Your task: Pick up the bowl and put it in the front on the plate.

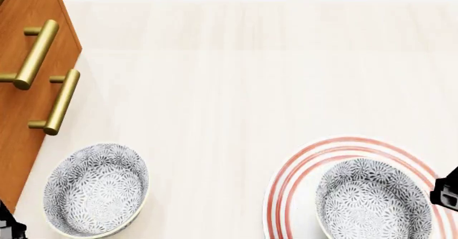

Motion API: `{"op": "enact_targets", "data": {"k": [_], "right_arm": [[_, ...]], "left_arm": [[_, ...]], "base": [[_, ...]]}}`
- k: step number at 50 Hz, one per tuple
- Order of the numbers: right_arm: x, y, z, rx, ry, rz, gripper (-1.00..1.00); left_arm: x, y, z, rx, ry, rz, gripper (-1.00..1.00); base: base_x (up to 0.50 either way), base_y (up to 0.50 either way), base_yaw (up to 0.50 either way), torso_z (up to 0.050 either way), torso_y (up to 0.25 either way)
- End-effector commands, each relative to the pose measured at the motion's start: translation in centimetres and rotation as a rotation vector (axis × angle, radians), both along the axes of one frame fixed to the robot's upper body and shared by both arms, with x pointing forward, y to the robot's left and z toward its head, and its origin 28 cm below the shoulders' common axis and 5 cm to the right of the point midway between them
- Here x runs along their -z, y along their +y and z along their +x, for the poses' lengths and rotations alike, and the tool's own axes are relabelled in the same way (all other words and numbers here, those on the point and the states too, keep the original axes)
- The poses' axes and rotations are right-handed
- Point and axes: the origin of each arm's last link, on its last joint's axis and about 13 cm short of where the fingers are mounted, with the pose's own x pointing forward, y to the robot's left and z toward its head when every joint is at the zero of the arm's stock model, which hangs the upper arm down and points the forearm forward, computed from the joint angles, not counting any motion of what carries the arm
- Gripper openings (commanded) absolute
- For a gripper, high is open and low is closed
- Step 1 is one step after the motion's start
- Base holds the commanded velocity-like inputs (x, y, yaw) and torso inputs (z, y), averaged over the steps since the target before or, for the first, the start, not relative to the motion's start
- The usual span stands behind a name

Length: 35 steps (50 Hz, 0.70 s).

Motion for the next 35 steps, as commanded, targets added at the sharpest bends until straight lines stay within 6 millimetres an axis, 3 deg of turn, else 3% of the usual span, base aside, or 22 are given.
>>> {"op": "enact_targets", "data": {"k": [1,10,19,35], "right_arm": [[2.9,1.7,-1.6,0.069,-0.119,-0.065,1.00],[3.9,2.7,-0.9,0.064,-0.097,-0.043,1.00],[3.5,3.6,-0.3,0.056,-0.117,-0.022,1.00],[3.6,3.9,-0.3,0.047,-0.120,-0.007,1.00]], "left_arm": [[0.1,2.0,-1.4,-0.157,-0.096,0.039,1.00],[-1.7,3.9,-1.9,-0.270,-0.180,0.062,1.00],[-1.9,5.7,-2.3,-0.365,-0.214,0.056,1.00],[-2.0,5.7,-2.0,-0.369,-0.222,0.050,1.00]], "base": [[0.00,0.00,0.00,0.000,0.000],[0.00,0.00,0.00,0.000,0.000],[0.00,0.00,0.00,0.000,0.000],[0.00,0.00,0.00,0.000,0.000]]}}
